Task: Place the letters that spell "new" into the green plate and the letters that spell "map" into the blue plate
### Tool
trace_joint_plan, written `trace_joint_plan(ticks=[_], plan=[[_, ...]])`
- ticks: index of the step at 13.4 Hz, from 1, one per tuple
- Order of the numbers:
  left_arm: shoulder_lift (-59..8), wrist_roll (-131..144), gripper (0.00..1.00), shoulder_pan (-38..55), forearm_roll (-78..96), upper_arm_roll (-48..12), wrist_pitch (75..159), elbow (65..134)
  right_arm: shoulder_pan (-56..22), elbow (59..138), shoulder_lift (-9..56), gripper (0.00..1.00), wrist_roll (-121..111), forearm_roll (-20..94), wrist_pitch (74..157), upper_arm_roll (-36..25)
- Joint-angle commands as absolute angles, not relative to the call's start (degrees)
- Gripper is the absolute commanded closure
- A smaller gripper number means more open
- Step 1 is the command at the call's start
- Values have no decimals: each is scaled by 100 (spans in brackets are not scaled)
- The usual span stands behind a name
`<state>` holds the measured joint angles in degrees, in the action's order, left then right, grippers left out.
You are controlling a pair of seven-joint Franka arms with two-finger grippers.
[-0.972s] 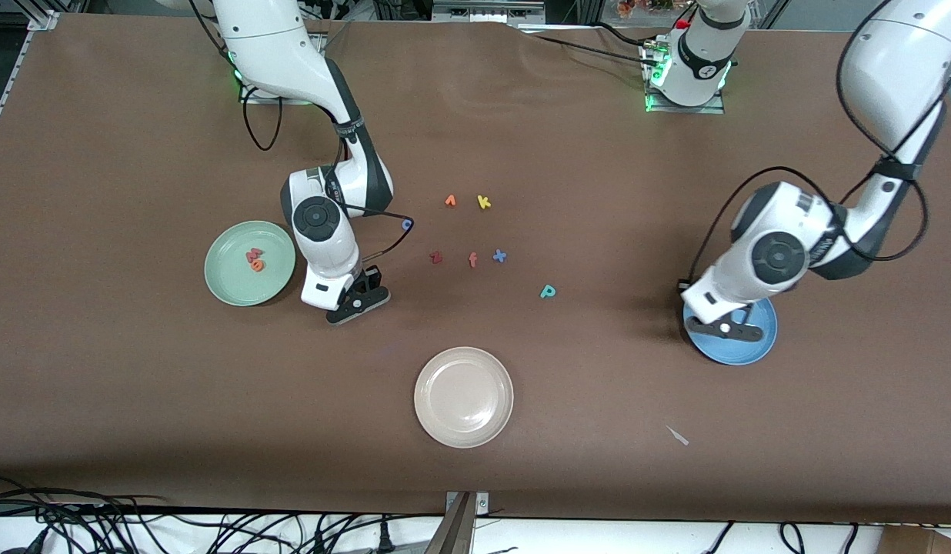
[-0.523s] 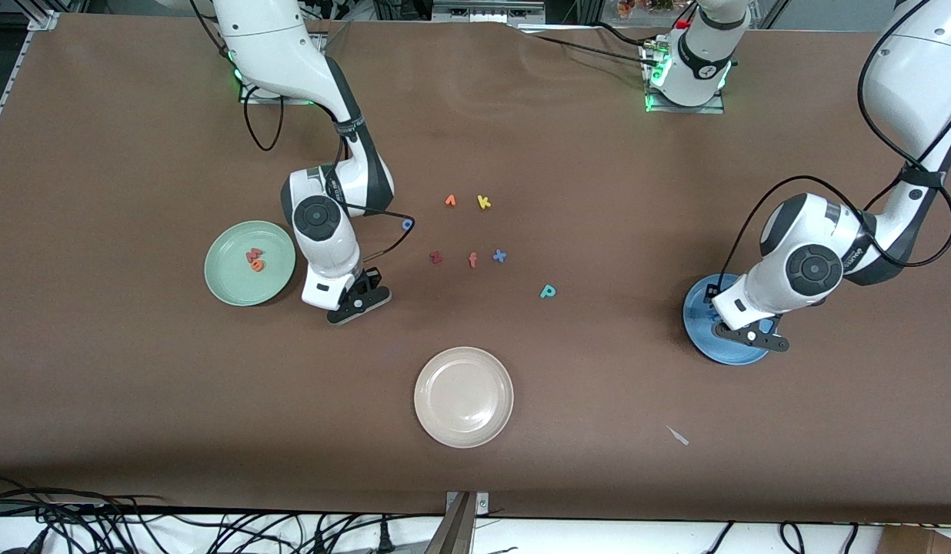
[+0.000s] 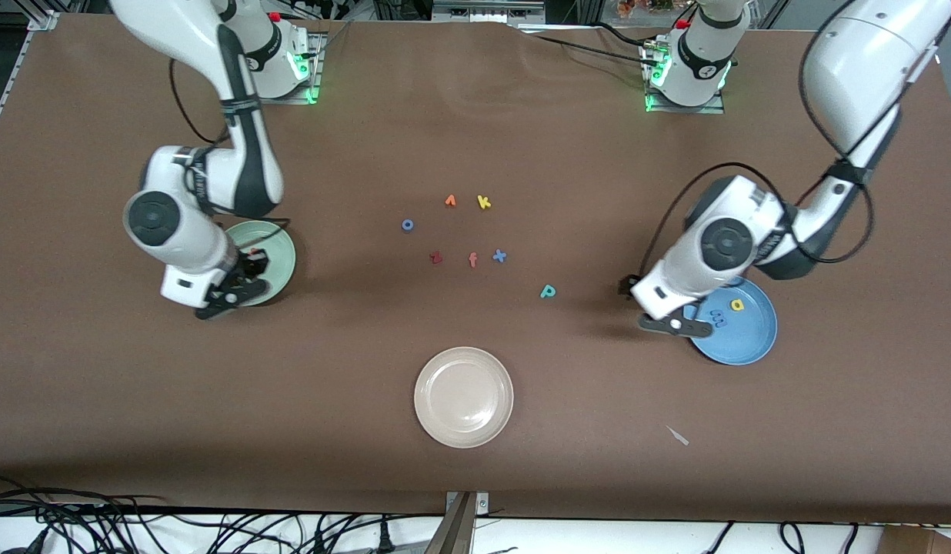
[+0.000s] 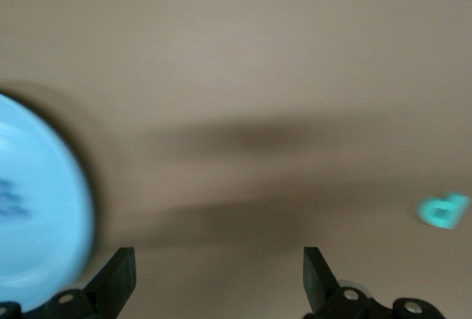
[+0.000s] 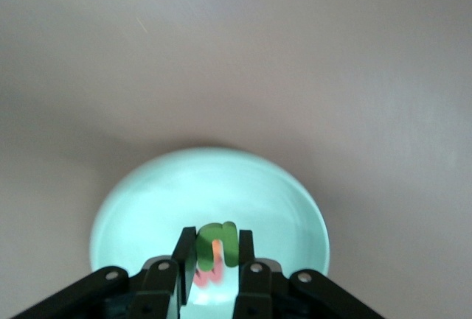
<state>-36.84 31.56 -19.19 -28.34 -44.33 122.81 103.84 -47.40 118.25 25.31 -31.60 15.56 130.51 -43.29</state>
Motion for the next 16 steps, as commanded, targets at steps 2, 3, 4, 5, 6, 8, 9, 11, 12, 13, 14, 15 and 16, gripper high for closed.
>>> trace_joint_plan(ticks=[2,3,4,5,6,8,9,11,12,13,14,15,16], plan=[[-3910,3559,0,-1215,-2689,-4333,12988,10301,-4816,12507,2146,0,-3200,2109,13378,-4342],[-4007,3647,0,-908,-2698,-4263,13138,10283,-4834,12446,1936,0,-3173,2101,13264,-4333],[-4043,3665,0,-522,-2707,-3976,13192,10153,-4834,12393,1812,0,-3138,2109,13080,-4359],[-4069,3665,0,-49,-2716,-3564,13192,9943,-4834,12297,1732,0,-3112,2101,12869,-4464],[-4174,3578,0,435,-2716,-3177,13192,9732,-4834,12131,1644,0,-3120,2074,12632,-4508],[-4359,3507,0,878,-2716,-2831,13192,9476,-4834,11360,1608,0,-3077,1978,11704,-4553],[-4412,3463,0,870,-2716,-2830,13192,9414,-4834,10816,1608,0,-2876,1777,11124,-4553],[-4491,3218,0,827,-2672,-2830,13192,9387,-4851,9385,1696,0,-2079,1120,9658,-4483],[-4552,3165,0,809,-2672,-2830,13201,9387,-4895,8960,1740,0,-1700,977,9163,-4482],[-4570,3112,0,800,-2672,-2830,13201,9387,-4965,8782,1723,0,-1296,958,8871,-4517],[-4570,3042,0,791,-2646,-2830,13201,9387,-4975,8763,1653,0,-927,871,8677,-4526],[-4579,2980,0,800,-2637,-2821,13201,9387,-4975,8763,1565,0,-653,801,8562,-4535],[-4649,2945,0,791,-2645,-2830,13201,9387,-4975,8763,1469,0,-502,782,8526,-4553]])
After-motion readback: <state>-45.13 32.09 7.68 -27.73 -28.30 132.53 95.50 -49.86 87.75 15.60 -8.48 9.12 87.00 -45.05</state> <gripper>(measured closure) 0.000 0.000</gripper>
